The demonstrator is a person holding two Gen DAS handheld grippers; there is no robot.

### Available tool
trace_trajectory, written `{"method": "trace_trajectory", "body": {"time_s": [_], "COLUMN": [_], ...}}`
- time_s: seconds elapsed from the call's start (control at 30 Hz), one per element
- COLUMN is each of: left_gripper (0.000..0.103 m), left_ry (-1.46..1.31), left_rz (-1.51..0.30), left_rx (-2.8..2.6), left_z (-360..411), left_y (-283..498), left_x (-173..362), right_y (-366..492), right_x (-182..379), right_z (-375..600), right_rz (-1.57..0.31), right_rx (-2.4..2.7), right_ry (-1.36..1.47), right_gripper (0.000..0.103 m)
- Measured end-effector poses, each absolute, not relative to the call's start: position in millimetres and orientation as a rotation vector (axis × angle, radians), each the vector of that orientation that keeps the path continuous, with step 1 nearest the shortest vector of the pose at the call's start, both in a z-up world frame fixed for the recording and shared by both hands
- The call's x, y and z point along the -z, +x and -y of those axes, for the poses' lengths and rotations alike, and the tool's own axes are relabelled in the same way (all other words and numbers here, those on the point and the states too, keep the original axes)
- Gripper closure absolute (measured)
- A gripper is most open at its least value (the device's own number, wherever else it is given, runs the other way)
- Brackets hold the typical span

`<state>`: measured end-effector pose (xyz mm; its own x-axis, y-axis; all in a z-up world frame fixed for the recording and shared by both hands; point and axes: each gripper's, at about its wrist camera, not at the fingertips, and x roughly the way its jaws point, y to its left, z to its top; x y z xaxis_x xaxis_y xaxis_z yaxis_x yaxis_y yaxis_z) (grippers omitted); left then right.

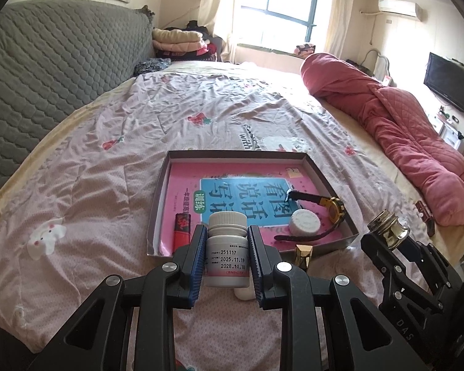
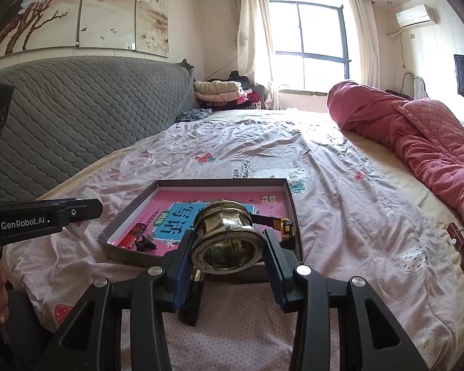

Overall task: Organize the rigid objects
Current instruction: 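Lift the pill bottle with the left gripper while the right lifts the silver ring, then carry the pill bottle with the left gripper while the right carries the ring over the box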

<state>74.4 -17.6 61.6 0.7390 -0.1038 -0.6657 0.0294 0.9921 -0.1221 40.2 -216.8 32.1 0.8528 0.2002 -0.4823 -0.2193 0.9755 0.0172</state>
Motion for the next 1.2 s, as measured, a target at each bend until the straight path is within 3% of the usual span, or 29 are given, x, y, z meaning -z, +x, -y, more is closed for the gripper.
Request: {"method": "trace_trajectory", "body": {"time_s": [0.67,1.2], "left_gripper": [0.076,0.076], "left_ry": [-0.089,-0.100], "left_rz": [-0.717,-0.765], "left_rx": [0.084,0.086], "left_z": [25,32], "left_y": [89,117], "left_x": [-69,-40], "right_y": [47,70], "right_x": [-58,-25], "right_z": [251,255], "right_rz": [-0.418,-0.506], "right_rx": [-0.115,-0.112], "right_ry": [0.010,0.005], "right_gripper": [0.060,0.060]}}
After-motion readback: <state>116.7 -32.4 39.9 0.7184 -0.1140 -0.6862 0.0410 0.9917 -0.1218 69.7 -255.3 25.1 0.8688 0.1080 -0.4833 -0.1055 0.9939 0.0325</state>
